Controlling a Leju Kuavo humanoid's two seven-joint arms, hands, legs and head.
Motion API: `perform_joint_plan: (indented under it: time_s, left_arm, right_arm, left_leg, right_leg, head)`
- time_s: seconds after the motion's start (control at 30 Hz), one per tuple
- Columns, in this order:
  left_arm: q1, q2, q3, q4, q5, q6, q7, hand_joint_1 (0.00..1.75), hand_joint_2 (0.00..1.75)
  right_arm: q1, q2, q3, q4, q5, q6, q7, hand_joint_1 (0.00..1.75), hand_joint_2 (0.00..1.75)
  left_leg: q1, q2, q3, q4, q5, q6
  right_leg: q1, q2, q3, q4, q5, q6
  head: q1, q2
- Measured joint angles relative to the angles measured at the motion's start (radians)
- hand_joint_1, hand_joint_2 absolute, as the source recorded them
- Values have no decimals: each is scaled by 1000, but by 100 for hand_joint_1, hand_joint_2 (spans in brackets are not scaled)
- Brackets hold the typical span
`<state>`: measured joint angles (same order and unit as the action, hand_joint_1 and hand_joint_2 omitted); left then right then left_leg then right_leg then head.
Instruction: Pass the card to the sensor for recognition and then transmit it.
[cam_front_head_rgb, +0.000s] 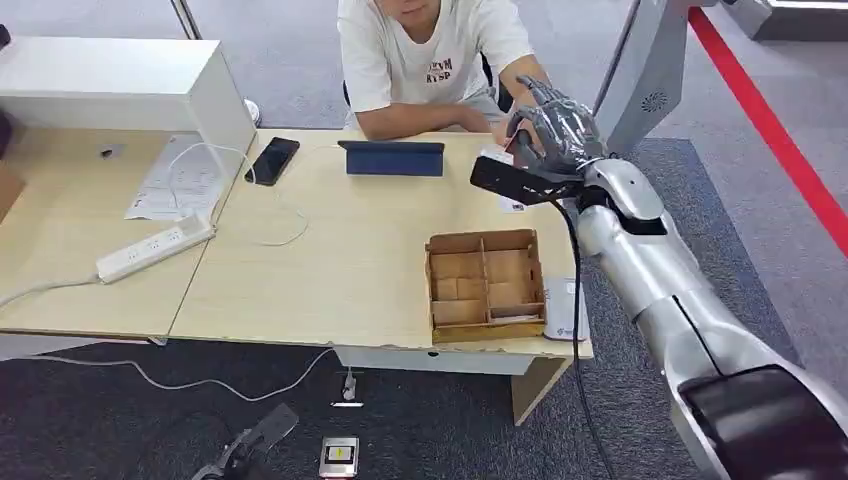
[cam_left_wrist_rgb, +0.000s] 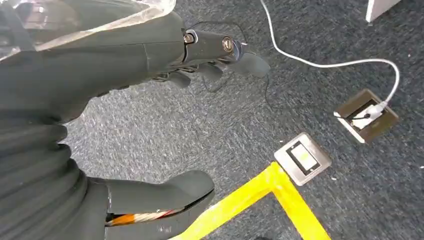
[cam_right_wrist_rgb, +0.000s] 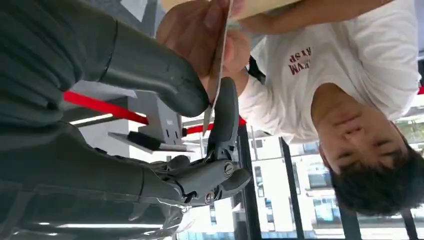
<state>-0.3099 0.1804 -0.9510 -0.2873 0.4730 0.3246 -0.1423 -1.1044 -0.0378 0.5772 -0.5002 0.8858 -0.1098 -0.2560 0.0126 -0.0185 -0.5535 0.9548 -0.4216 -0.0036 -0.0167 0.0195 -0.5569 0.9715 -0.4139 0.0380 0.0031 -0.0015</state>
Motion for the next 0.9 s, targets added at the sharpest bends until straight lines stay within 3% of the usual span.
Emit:
perform_joint_plan:
  time_s: [0.1, 0.13, 0.17, 0.53, 0.67, 0.9]
  left_arm:
    - [2, 0, -1, -1, 0, 2, 3, 0, 175]
    - [1, 0, -1, -1, 0, 2, 4, 0, 175]
    - [2, 0, -2, -2, 0, 2, 5, 0, 175]
    - [-2, -2, -3, -8, -19, 3, 7, 0, 175]
    - [-1, -3, -3, -8, -21, 13, 3, 0, 175]
    - [25, -7, -3, -9, -14, 63, -38, 0, 175]
  right_arm:
    - [0, 4, 8, 33, 3, -3, 0, 166, 175]
    - [1, 5, 11, 39, 4, -5, 0, 66, 175]
    - [3, 5, 12, 46, 7, -11, 2, 0, 175]
    - [4, 13, 34, 91, 55, -94, -4, 0, 175]
    - [1, 12, 44, 93, 85, -196, -42, 0, 175]
    - [-51, -20, 50, 85, 75, -470, -141, 0, 175]
  left_leg:
    - [0, 0, 0, 0, 0, 0]
    - [0, 0, 0, 0, 0, 0]
    - [0, 0, 0, 0, 0, 0]
    - [0, 0, 0, 0, 0, 0]
    - [0, 0, 1, 0, 0, 0]
    - [0, 1, 1, 1, 0, 0]
  right_leg:
    - [0, 0, 0, 0, 0, 0]
    - [0, 0, 0, 0, 0, 0]
    - [0, 0, 0, 0, 0, 0]
    - [0, 0, 0, 0, 0, 0]
    - [0, 0, 0, 0, 0, 0]
    - [0, 0, -1, 0, 0, 0]
  head:
    - [0, 0]
    - [0, 0]
    - [0, 0]
    - [0, 0]
    - [0, 0]
    - [-1, 0]
